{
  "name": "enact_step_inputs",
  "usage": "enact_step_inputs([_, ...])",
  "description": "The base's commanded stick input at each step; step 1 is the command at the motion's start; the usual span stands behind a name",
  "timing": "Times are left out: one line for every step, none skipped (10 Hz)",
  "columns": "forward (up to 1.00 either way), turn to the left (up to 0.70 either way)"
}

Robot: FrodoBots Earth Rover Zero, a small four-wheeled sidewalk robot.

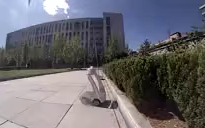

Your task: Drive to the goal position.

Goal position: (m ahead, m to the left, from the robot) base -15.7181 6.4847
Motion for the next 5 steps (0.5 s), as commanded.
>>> enact_step_inputs([0.00,0.00])
enact_step_inputs([0.01,0.00])
enact_step_inputs([0.04,0.00])
enact_step_inputs([0.04,0.00])
enact_step_inputs([0.04,0.00])
